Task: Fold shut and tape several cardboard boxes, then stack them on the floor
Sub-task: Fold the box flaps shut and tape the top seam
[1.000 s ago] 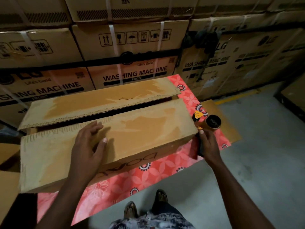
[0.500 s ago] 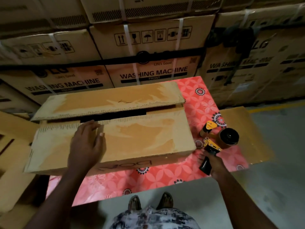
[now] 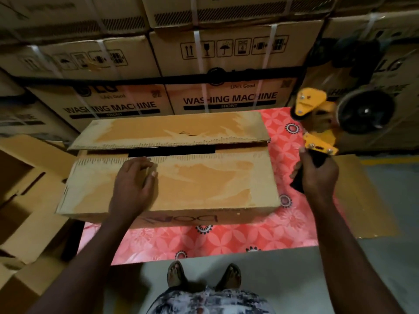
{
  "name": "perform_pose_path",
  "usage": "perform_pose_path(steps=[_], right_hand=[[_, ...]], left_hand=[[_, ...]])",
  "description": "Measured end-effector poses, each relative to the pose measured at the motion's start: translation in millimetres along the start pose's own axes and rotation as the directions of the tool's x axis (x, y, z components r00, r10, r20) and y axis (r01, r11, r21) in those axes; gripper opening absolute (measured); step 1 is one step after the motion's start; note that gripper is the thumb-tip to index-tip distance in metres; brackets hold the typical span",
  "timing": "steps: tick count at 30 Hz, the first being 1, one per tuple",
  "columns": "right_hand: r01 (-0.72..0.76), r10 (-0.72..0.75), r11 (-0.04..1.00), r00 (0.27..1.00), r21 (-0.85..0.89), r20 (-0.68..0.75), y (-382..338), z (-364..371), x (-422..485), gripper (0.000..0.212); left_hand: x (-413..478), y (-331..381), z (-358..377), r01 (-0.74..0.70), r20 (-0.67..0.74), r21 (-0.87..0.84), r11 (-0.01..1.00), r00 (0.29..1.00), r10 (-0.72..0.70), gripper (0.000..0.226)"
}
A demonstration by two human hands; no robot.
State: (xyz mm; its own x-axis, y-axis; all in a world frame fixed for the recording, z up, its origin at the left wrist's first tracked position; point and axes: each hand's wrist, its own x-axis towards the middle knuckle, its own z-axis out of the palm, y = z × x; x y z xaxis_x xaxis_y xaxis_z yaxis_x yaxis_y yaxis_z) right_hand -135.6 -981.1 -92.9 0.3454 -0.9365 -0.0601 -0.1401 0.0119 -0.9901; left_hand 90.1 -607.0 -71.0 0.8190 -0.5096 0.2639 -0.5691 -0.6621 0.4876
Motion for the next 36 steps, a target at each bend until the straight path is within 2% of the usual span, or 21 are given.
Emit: perform_pose_path(steps=[2, 4, 7, 9, 10, 11, 13, 14, 16, 17, 20, 23, 29, 31, 33, 34, 36], right_hand=[[0.106, -0.104, 0.994, 0.989, -0.013, 0.104, -36, 13, -2, 0.034], [0.158, -0.147, 0.987, 0.962, -0.029, 0.23, -71, 34, -10, 0.034], [0.407, -0.348, 0.912, 0.828, -0.046, 0.439, -111, 75, -36, 0.04], [0.536, -0.379, 0.828, 0.751, -0.164, 0.54, -119, 110, -44, 0.029], [0.606, -0.374, 0.753, 0.713, -0.254, 0.592, -119, 130, -46, 0.025], [0.654, -0.351, 0.684, 0.684, -0.324, 0.64, -119, 150, -49, 0.026], [0.686, -0.292, 0.623, 0.651, -0.377, 0.701, -119, 190, -61, 0.033], [0.684, -0.268, 0.634, 0.633, -0.361, 0.726, -120, 209, -68, 0.03], [0.685, -0.228, 0.655, 0.583, -0.321, 0.779, -124, 238, -82, 0.016], [0.698, -0.222, 0.648, 0.554, -0.303, 0.802, -125, 250, -86, 0.019], [0.65, -0.168, 0.715, 0.517, -0.257, 0.839, -130, 276, -96, 0.037], [0.59, -0.16, 0.783, 0.5, -0.199, 0.851, -128, 297, -107, 0.027], [0.521, -0.128, 0.832, 0.517, -0.192, 0.846, -122, 328, -128, 0.015], [0.508, -0.11, 0.834, 0.537, -0.216, 0.837, -117, 338, -134, 0.017], [0.504, -0.091, 0.828, 0.554, -0.246, 0.828, -114, 348, -138, 0.025], [0.506, -0.081, 0.822, 0.56, -0.263, 0.824, -111, 352, -138, 0.029], [0.515, -0.057, 0.801, 0.574, -0.306, 0.817, -106, 357, -137, 0.035]], left_hand=[[1, -1, -1, -0.006, 0.005, -0.053, 0.999, 1.0, 0.006, 0.029], [2, -2, -3, 0.0, 0.013, -0.136, 0.991, 1.0, 0.002, 0.024], [5, 0, -14, 0.074, 0.048, -0.38, 0.922, 0.997, -0.06, 0.014], [9, 3, -26, 0.185, 0.135, -0.527, 0.829, 0.982, -0.133, 0.015], [12, 2, -30, 0.261, 0.191, -0.62, 0.74, 0.965, -0.18, 0.017], [16, 1, -34, 0.385, 0.291, -0.733, 0.561, 0.923, -0.252, 0.021], [23, 1, -44, 0.551, 0.52, -0.833, 0.047, 0.808, -0.276, 0.03], [26, -2, -50, 0.564, 0.576, -0.816, -0.124, 0.775, -0.262, 0.033], [30, -14, -59, 0.571, 0.636, -0.769, -0.286, 0.728, -0.257, 0.04], [32, -20, -63, 0.56, 0.649, -0.755, -0.342, 0.713, -0.265, 0.043], [34, -41, -71, 0.531, 0.651, -0.745, -0.404, 0.712, -0.264, 0.053], [37, -54, -79, 0.521, 0.672, -0.72, -0.458, 0.689, -0.271, 0.037], [46, -89, -102, 0.57, 0.694, -0.716, -0.403, 0.64, -0.33, 0.025], [49, -104, -108, 0.569, 0.7, -0.707, -0.419, 0.647, -0.304, 0.029], [51, -115, -115, 0.575, 0.697, -0.705, -0.415, 0.67, -0.256, 0.042], [52, -118, -118, 0.591, 0.7, -0.705, -0.392, 0.669, -0.251, 0.046], [55, -121, -119, 0.629, 0.696, -0.718, -0.297, 0.654, -0.297, 0.04]])
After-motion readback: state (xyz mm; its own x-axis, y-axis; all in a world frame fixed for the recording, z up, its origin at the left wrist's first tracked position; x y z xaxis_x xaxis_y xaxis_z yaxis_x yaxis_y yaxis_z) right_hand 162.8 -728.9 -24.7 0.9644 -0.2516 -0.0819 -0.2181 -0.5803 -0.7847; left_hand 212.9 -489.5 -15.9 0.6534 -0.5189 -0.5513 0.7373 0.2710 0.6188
